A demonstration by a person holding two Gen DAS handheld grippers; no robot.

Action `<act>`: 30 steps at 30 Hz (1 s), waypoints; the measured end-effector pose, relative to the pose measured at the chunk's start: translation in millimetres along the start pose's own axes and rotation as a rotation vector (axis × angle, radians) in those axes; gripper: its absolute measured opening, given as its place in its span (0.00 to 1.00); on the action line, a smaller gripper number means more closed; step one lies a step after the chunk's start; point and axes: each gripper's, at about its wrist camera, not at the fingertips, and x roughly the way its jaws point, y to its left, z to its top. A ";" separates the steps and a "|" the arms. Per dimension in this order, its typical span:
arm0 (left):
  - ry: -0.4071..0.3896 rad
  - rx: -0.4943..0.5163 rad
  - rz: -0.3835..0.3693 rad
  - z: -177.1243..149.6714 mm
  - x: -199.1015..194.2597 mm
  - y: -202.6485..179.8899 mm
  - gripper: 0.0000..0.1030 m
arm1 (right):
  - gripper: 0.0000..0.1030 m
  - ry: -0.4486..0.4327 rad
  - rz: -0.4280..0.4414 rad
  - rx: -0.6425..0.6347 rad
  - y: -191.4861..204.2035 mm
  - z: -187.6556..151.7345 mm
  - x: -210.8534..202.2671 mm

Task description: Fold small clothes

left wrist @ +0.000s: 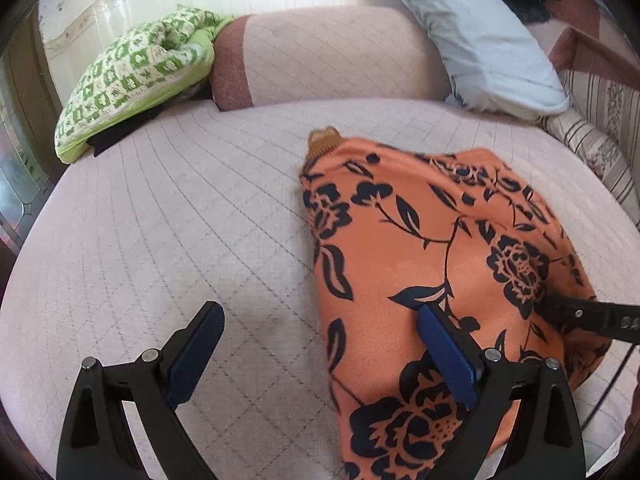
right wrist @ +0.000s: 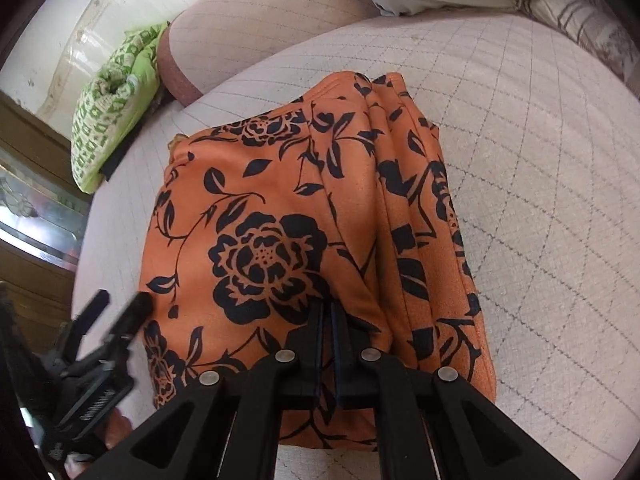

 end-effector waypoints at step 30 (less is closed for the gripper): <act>0.011 -0.064 0.094 29.7 42.1 -2.7 0.95 | 0.02 0.125 0.201 0.043 -26.1 20.6 14.4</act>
